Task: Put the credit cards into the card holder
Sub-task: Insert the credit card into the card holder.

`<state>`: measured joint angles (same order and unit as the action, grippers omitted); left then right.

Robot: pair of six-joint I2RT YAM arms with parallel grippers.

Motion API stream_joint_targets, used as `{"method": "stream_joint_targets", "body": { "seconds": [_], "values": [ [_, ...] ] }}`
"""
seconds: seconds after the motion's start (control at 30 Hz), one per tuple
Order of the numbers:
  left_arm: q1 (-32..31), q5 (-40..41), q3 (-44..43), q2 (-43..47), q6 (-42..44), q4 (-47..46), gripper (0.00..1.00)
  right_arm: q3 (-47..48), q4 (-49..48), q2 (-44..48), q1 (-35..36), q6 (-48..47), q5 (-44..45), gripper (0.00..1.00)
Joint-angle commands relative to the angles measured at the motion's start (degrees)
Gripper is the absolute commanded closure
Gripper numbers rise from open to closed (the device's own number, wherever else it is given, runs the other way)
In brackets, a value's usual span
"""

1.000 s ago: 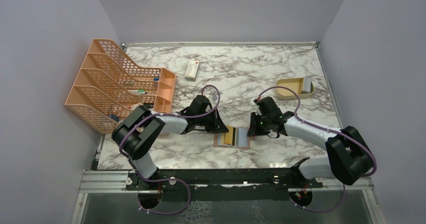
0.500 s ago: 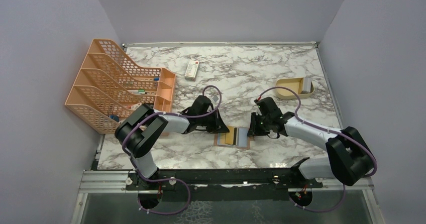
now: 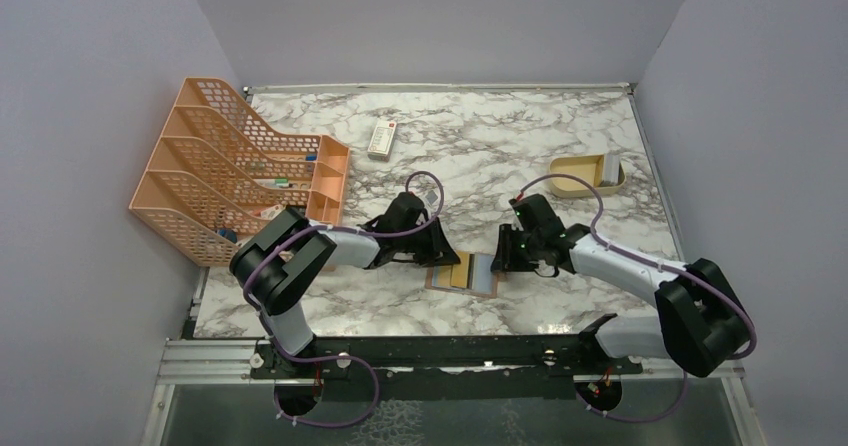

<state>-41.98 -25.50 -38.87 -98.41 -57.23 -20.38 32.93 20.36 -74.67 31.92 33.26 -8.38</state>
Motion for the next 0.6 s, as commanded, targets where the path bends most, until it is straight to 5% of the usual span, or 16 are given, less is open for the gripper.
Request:
{"method": "stream_joint_targets", "body": {
  "seconds": [0.0,0.23,0.57],
  "values": [
    [-0.3,3.1,0.6,2.8,0.1,0.3,0.71,3.2,4.5,4.0,0.4,0.2,1.7,0.64],
    [-0.3,2.8,0.6,4.4,-0.1,1.1,0.53,4.5,9.2,6.0,0.4,0.0,2.3,0.6],
    [-0.3,2.2,1.2,6.1,0.0,2.1,0.48,3.4,11.5,8.0,0.4,0.9,1.9,0.61]
  ]
}}
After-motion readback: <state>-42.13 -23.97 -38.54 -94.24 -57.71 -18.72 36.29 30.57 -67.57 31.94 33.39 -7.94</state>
